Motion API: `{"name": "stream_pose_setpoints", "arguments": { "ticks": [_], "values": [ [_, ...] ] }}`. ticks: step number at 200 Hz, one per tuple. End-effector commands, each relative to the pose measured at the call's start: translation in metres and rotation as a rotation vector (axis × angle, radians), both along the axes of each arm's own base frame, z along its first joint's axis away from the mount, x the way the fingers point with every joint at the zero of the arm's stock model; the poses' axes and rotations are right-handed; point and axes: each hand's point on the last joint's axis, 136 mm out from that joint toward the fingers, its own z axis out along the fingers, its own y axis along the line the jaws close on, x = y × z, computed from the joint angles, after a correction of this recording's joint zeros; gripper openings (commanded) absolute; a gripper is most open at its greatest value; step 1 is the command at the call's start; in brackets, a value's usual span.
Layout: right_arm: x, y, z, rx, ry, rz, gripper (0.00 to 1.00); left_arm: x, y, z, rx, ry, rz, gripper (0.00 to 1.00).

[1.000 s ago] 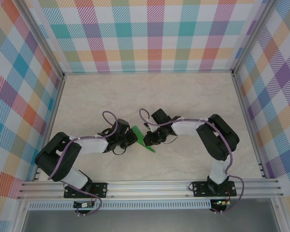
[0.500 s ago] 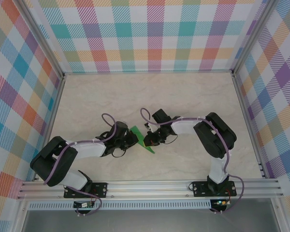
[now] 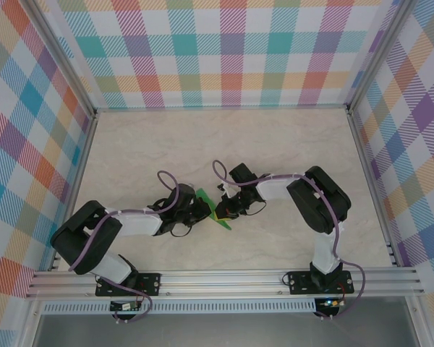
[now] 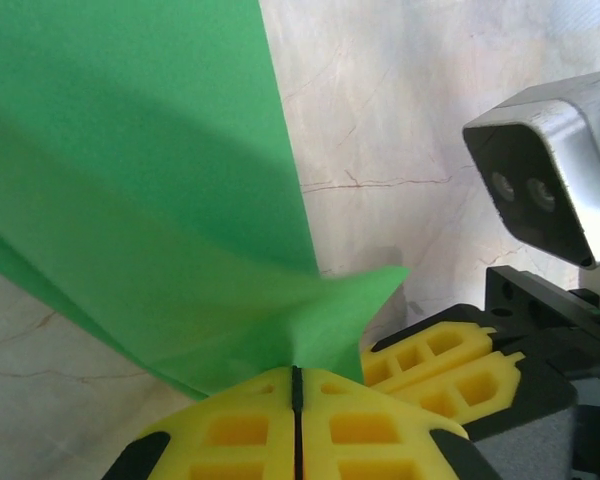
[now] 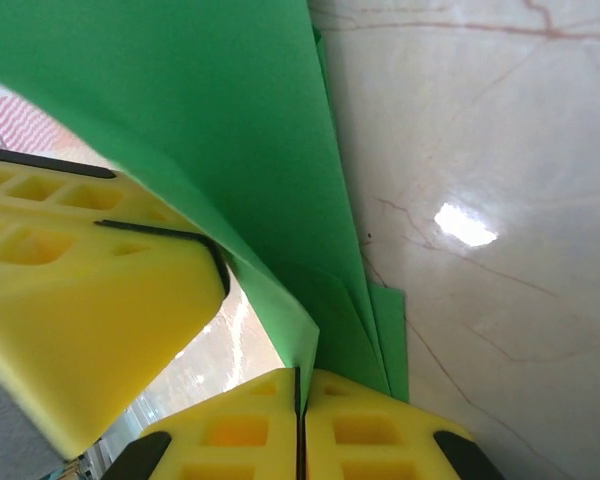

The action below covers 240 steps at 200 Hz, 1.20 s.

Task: Fold a paper plane with a square sheet of paper (pick it up from the middle)
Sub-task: Fold the wing for the fifth time at the center of the table.

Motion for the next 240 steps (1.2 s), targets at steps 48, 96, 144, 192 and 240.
{"name": "stream_pose_setpoints", "arguments": {
  "ticks": [48,96,144,192,240],
  "values": [
    [-0.004,-0.010,-0.014,-0.057,0.016,0.008,0.09,0.003,-0.004,-0.006,0.033,-0.001,-0.012,0.07],
    [-0.002,-0.008,0.008,-0.036,-0.018,0.015,0.19,0.002,0.000,-0.010,0.072,0.018,-0.011,0.06],
    [-0.012,-0.018,0.011,-0.061,-0.018,0.030,0.22,0.001,0.003,-0.015,0.093,0.031,-0.008,0.06],
    [-0.018,-0.027,-0.005,-0.106,-0.001,0.038,0.17,0.001,0.003,-0.017,0.105,0.038,-0.010,0.06],
    [-0.017,-0.027,-0.011,-0.120,0.011,0.038,0.14,0.001,0.004,-0.018,0.109,0.040,-0.009,0.06]
  ]
}}
